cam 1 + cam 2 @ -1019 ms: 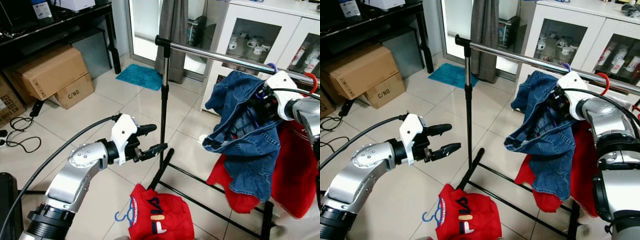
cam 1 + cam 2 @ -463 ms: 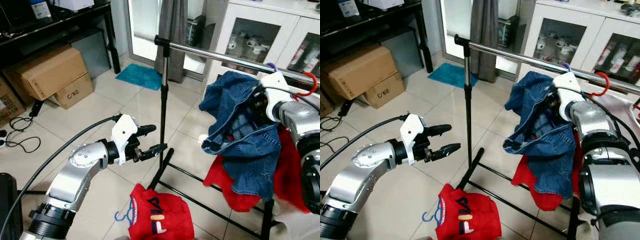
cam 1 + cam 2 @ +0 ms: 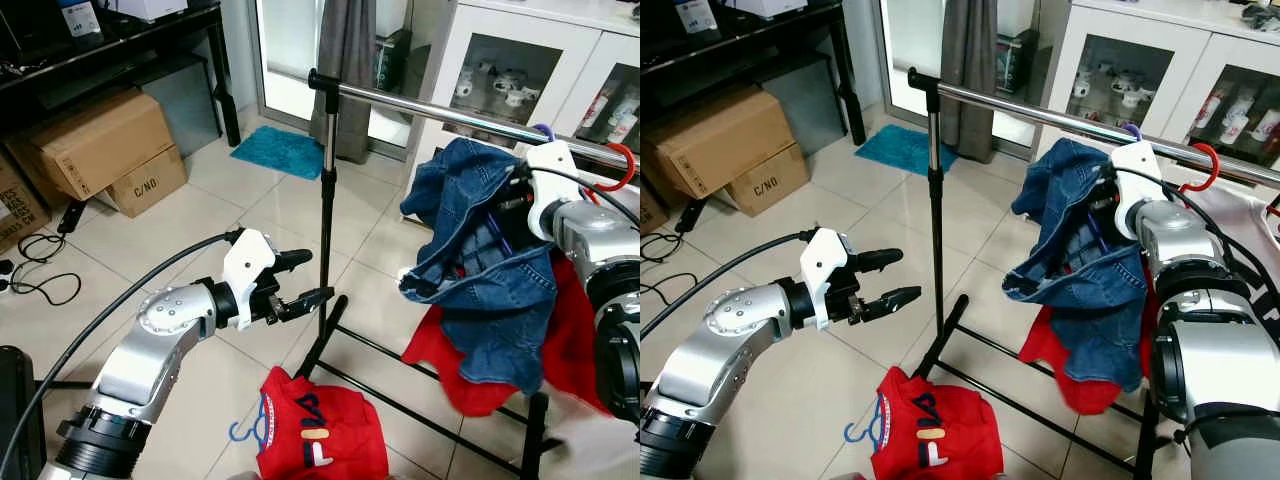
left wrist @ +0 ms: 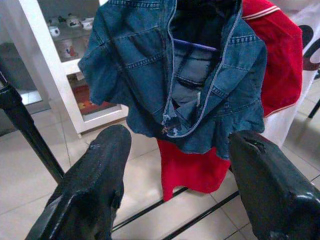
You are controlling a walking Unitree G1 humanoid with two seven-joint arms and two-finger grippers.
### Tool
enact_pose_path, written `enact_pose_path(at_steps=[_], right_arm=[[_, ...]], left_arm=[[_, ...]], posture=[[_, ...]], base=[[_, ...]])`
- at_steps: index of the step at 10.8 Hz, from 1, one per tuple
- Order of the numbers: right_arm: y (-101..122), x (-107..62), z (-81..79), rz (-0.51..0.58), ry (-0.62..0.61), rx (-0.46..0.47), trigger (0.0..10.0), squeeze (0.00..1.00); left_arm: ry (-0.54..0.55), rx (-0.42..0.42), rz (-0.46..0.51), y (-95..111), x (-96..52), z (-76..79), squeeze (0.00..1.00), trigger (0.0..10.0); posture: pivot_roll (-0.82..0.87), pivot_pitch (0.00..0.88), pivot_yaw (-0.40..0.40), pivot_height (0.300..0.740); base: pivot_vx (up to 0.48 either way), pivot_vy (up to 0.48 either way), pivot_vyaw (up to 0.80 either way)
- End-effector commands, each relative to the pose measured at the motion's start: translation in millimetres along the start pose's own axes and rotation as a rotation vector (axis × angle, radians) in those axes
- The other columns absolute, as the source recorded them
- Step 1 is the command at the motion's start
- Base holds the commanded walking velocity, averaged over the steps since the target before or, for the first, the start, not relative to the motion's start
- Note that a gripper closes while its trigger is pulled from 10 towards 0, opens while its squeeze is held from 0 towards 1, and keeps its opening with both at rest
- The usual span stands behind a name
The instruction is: Hang hanger
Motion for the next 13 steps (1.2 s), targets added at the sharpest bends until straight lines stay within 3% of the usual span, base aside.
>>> enact_pose_path(at_steps=[1,8,13], right_arm=[[7.4,0.4,0.8,0.019,-0.009,0.019,0.0,0.00],[12.7,0.2,-0.8,0.055,0.011,0.046,0.0,0.00],[16.2,-12.1,7.6,0.142,0.079,0.155,0.0,0.00]], left_arm=[[-0.010,0.022,-0.004,1.2,1.7,0.0,0.00,10.0],[-0.015,0.027,0.001,2.3,2.5,-0.2,0.00,10.0],[0.039,0.020,0.009,2.5,0.1,-5.0,0.00,10.0]], posture=[[-0.03,0.000,-0.003,0.740],[-0.03,0.000,-0.001,0.740],[-0.01,0.000,-0.005,0.740]], base=[[0.000,0.000,0.00],[0.000,0.000,0.00],[0.000,0.000,0.00]])
Point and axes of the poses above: a point about 5 cm out from each wrist's last joint towards the gripper, its own x axis pointing out of the wrist towards the gripper, its own y axis along the axis of the wrist's last joint, z = x × y, the point moved 5 cm from there along x, pointing out of the wrist towards the gripper, and after that the axes turned 5 degrees about x, right-handed, at the moved point
